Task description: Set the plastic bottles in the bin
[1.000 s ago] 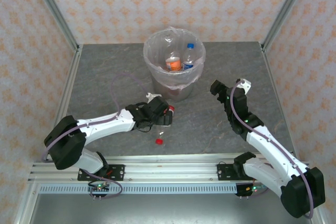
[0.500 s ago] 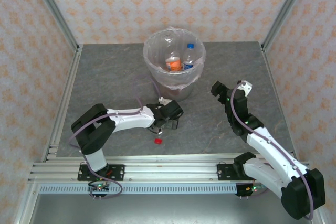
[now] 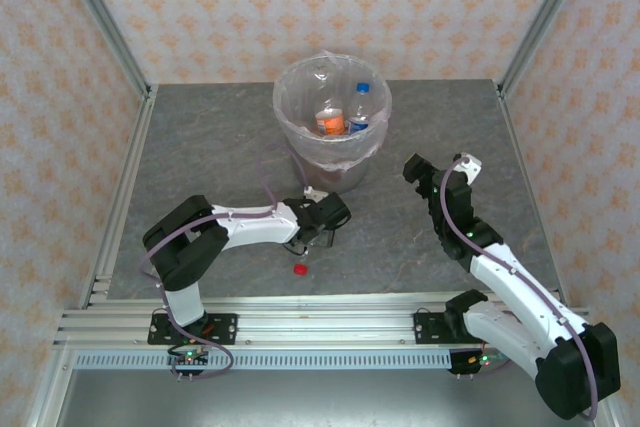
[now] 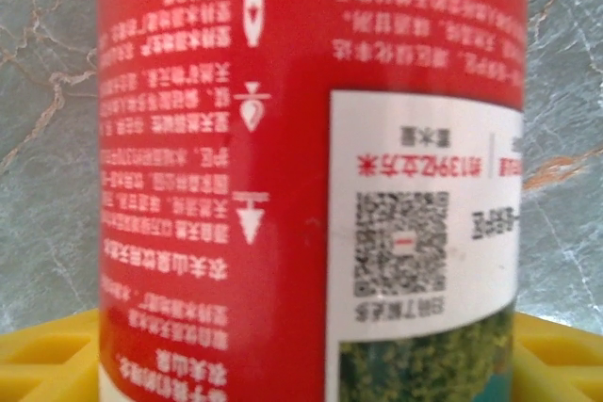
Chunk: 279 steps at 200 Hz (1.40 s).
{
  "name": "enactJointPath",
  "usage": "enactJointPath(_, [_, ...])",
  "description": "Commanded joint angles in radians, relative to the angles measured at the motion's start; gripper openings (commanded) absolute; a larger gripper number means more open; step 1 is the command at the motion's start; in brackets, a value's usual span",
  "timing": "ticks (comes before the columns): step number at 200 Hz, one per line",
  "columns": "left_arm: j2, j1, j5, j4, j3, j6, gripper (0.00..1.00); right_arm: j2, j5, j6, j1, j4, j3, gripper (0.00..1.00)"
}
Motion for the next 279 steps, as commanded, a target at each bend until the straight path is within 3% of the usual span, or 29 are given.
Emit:
enactJointPath(1, [0.000,-0.004,-0.001,0.005,0.014,0.013,0.70,0.004,-0.095,-0.050,-0.004,0.076,-0.014,0.99])
enactJointPath(20, [-0.007,-0.003,0.013,0.014,0.012,0.021,0.67,0.024,-0.192,-0.066,-0.005,0.115,-0.006,0.99])
enactJointPath(47, [-0.040,-0.003,0.018,0.034,-0.023,0.021,0.65,0.039,-0.186,-0.064,-0.004,0.133,-0.004,0.99])
enactJointPath(68, [-0.090,-0.003,-0.012,0.044,-0.074,-0.002,0.65,0.032,-0.159,-0.071,-0.005,0.150,-0.014,0.99])
enactJointPath(115, [-0.224,-0.003,-0.114,0.066,-0.178,-0.058,0.62,0.026,-0.293,-0.122,-0.004,0.250,-0.025,0.99])
enactJointPath(176, [-0.377,-0.004,-0.178,0.089,-0.221,-0.055,0.62,0.028,-0.114,-0.081,-0.004,0.203,-0.035,0.99])
enactJointPath(279, [-0.504,0.044,-0.272,0.010,-0.235,-0.071,0.61,0.044,-0.078,-0.052,-0.004,0.218,-0.042,0.99])
